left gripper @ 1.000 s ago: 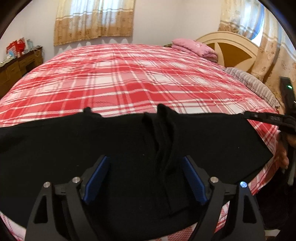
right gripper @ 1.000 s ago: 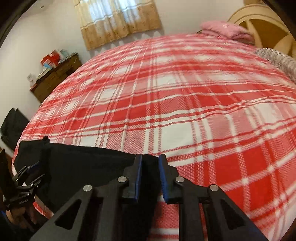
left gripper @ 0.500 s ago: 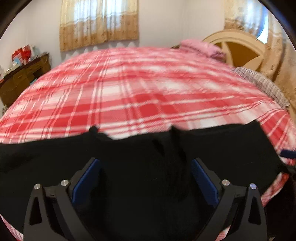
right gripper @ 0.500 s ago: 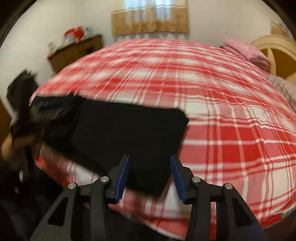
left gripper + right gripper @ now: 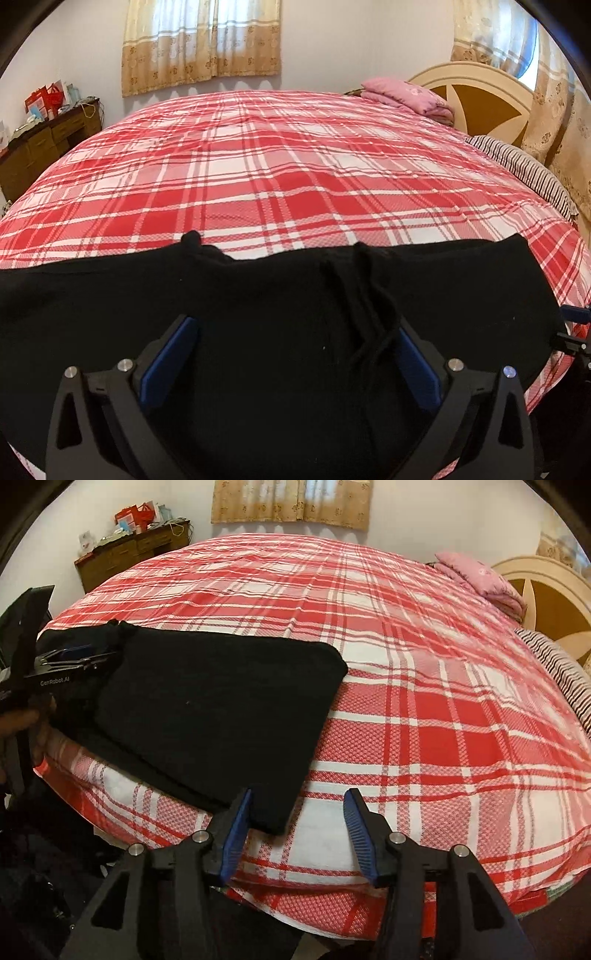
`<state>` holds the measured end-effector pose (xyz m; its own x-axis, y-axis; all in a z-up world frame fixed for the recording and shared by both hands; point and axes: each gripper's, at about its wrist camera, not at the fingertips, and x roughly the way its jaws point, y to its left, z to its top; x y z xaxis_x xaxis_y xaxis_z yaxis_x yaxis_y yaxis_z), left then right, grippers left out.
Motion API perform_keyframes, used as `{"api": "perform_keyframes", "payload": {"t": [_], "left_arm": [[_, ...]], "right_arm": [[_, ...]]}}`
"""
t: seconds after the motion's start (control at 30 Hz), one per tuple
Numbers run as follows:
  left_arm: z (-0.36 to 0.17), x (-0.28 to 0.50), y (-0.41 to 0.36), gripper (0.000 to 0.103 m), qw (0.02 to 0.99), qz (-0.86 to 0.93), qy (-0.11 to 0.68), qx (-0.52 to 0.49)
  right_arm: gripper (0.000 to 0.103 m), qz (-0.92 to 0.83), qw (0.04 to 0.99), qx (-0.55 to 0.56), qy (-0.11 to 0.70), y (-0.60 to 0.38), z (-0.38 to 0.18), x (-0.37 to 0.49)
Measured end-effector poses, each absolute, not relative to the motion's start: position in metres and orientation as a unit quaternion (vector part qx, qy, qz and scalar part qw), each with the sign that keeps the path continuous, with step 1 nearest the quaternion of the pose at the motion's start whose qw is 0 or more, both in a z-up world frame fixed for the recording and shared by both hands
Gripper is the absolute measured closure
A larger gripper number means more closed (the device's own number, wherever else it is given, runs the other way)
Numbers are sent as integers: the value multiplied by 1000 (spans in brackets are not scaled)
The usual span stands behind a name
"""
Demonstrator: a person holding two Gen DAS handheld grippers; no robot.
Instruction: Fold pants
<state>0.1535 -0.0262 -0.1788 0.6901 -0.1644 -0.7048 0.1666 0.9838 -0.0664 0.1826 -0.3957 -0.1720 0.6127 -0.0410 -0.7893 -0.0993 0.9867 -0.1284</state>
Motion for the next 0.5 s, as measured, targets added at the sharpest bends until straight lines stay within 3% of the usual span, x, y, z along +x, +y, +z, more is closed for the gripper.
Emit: {"api": "perform_keyframes", "payload": {"t": [0.33,0.5], "left_arm": [[-166,130,-6,0,929,-82,362,0],[-167,127,13,0,927,-62,370,-8]], "right_arm": [[50,26,921,-103,375,-359,-132,193],[50,133,922,-68,357,-323,-120,232]]}}
